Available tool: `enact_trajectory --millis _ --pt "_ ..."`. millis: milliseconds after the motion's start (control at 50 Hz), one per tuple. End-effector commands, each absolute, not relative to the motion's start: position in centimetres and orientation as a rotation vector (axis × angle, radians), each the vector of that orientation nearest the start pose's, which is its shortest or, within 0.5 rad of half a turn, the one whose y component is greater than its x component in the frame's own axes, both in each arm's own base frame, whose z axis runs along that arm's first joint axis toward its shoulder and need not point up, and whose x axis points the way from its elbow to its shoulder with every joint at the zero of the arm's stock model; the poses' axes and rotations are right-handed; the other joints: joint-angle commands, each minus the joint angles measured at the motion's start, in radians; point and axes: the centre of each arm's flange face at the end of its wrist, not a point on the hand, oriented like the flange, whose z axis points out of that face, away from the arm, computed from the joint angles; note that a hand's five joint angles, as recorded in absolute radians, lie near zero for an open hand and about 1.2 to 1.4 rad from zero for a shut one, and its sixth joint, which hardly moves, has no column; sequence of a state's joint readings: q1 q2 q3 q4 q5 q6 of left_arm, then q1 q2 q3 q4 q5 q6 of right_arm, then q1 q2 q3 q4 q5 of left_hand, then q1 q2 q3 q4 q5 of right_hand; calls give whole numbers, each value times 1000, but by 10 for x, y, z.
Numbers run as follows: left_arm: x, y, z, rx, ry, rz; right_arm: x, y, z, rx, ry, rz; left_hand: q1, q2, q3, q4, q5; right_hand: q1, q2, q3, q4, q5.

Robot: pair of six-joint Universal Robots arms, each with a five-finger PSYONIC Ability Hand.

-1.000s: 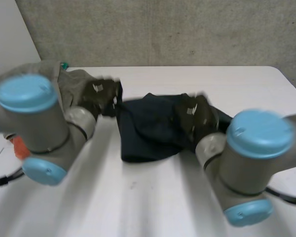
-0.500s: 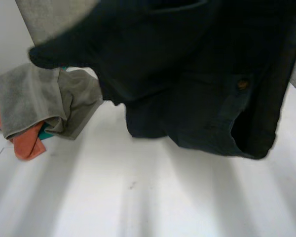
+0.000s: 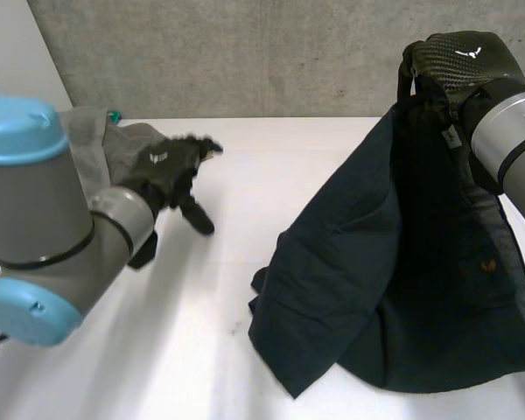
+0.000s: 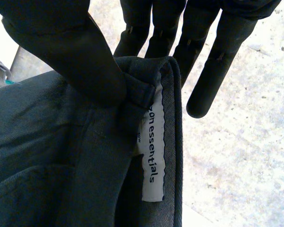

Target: Fold the laundry.

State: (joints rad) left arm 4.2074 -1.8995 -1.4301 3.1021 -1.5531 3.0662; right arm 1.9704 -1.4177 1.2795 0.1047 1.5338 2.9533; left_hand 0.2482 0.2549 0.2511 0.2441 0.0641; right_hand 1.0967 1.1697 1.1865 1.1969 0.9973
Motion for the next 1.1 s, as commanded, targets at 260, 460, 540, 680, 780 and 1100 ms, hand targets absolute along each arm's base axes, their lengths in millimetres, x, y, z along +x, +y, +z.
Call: enact_trajectory --millis 260,460,540,680,780,1100 --pt "-298 -221 202 534 3082 -1914 248 -230 387 -606 1778 -2253 6 0 3 10 16 300 227 210 199 224" --pt "-332 -203 169 594 3390 -1586 243 -212 402 -630 1691 -2281 223 216 220 227 232 300 227 210 199 224" --pt "-331 -202 171 579 3407 -1536 241 -217 390 -642 1738 -2261 909 903 906 913 919 300 227 210 199 224" --pt "-309 -217 217 468 3299 -1784 237 -224 373 -652 1810 -2227 1148 1141 1145 1152 1158 300 227 210 199 224" --pt "-293 -230 249 366 3194 -1984 234 -229 361 -676 1862 -2222 1148 1141 1145 1152 1158 300 227 210 199 224" --pt "-291 -190 209 455 3317 -1709 245 -246 334 -703 1909 -2168 -41 -47 -43 -36 -31 300 227 210 199 224"
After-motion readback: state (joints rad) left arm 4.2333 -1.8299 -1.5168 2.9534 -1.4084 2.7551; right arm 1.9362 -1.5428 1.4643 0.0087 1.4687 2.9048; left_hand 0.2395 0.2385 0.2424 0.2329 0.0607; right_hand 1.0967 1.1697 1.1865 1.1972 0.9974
